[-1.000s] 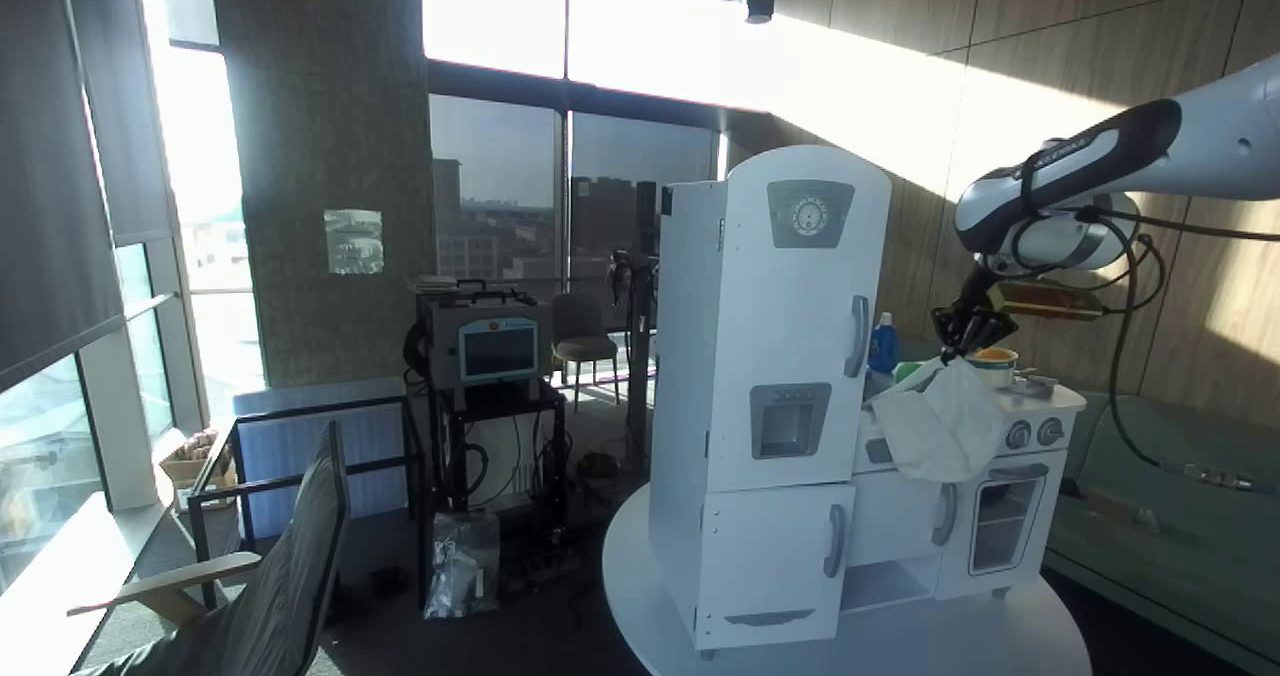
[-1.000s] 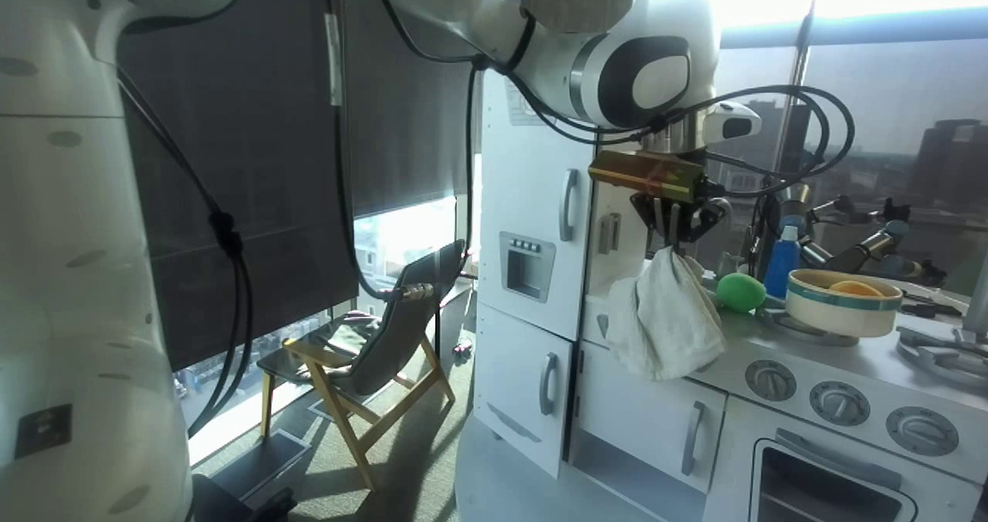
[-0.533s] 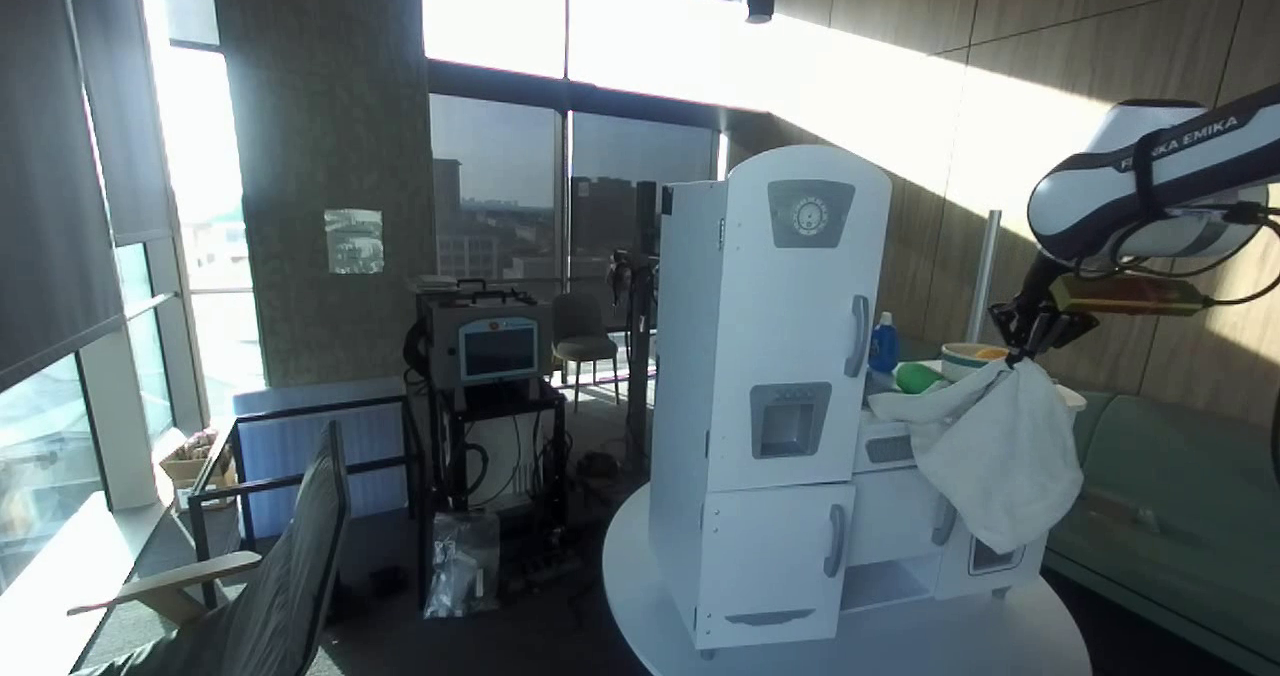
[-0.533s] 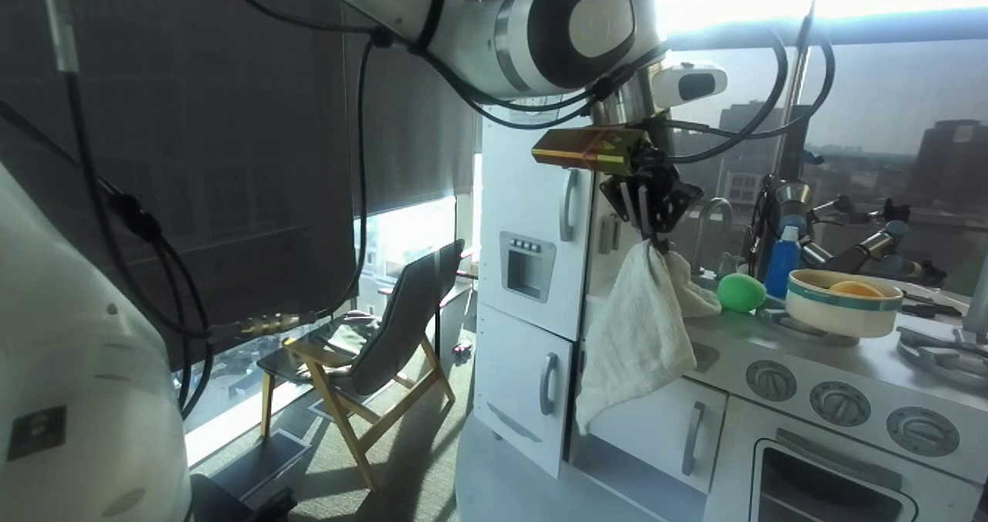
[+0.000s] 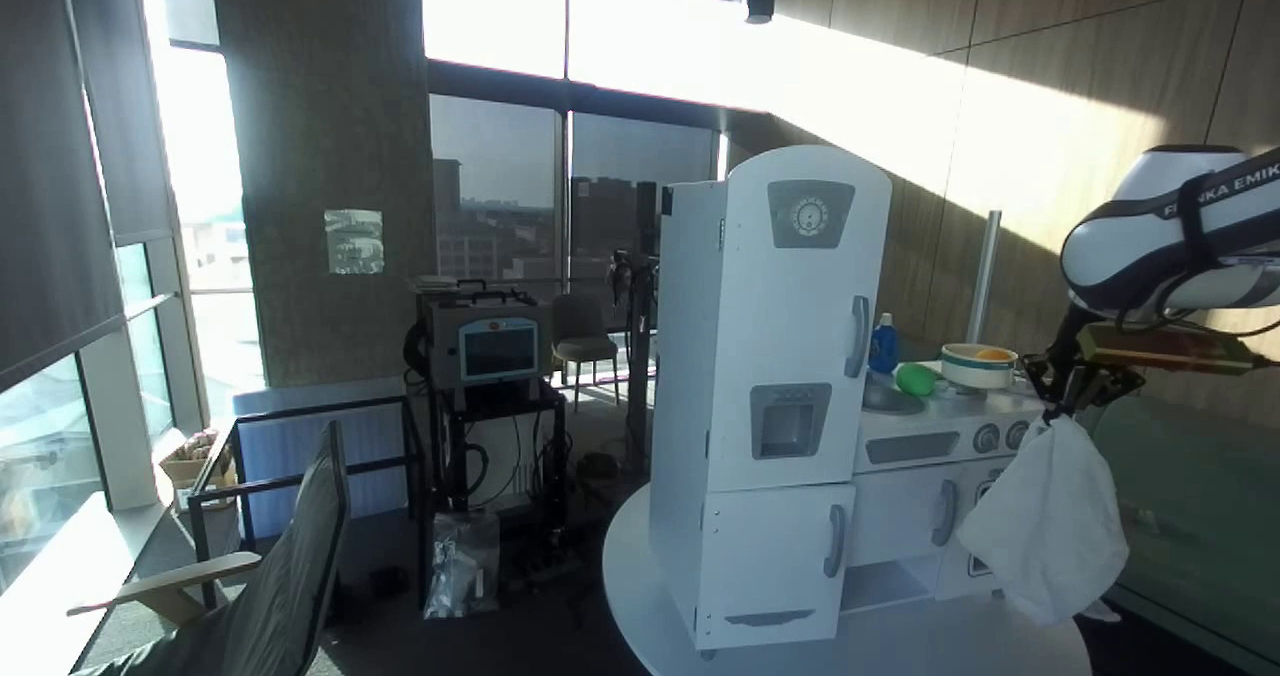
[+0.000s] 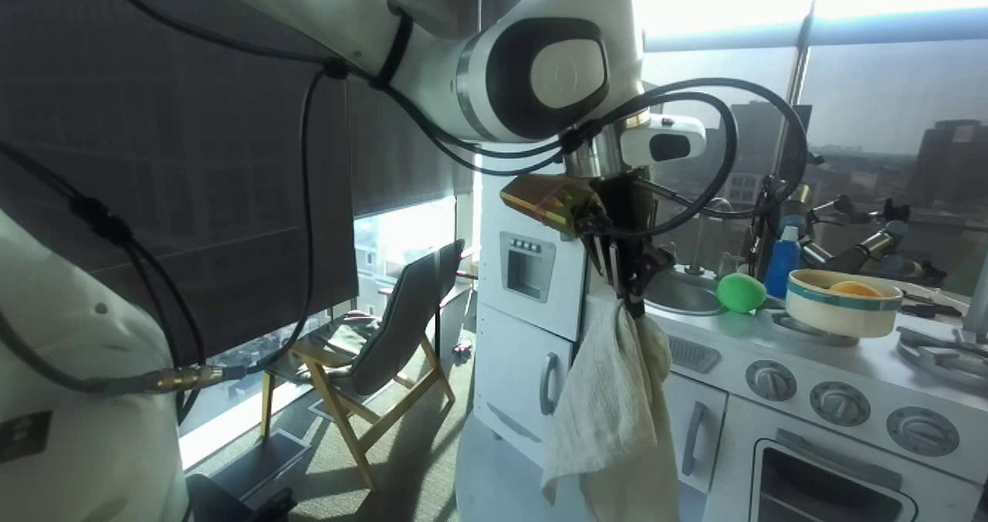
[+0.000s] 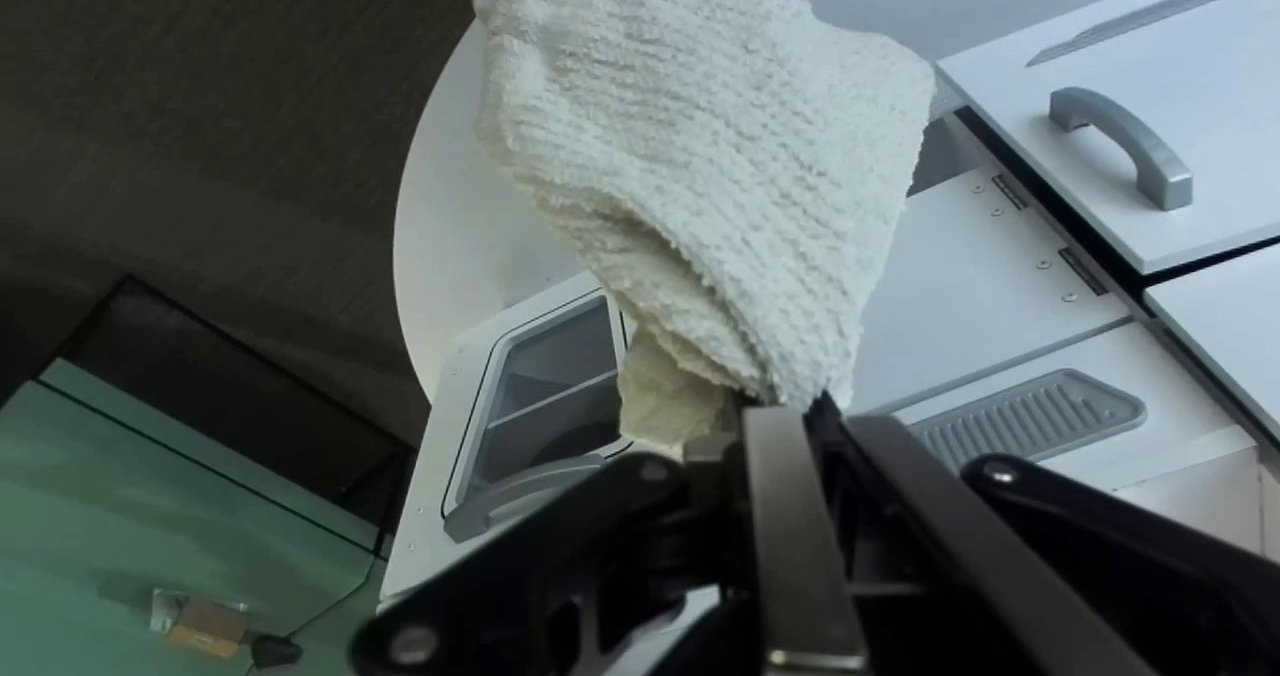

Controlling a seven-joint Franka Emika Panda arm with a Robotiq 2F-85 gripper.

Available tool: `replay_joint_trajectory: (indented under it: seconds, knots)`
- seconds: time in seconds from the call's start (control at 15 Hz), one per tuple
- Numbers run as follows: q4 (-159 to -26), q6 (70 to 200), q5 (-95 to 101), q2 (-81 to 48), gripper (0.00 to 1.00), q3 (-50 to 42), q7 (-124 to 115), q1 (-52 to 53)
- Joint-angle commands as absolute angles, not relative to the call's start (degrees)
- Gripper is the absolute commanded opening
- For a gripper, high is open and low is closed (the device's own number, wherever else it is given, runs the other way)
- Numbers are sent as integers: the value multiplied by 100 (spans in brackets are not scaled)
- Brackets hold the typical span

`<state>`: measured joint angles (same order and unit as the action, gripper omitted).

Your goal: Use the white towel to wipe the stove

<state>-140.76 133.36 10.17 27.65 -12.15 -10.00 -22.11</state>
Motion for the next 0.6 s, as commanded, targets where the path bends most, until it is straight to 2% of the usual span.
replay_joint_trajectory:
  seconds: [0.0,0.53]
  knots:
    - [-14230,14000,1145,2478,8,-1161,-1565,-2413]
    - [-14152,16173,1112,1078,8,-1147,-2587,-2641]
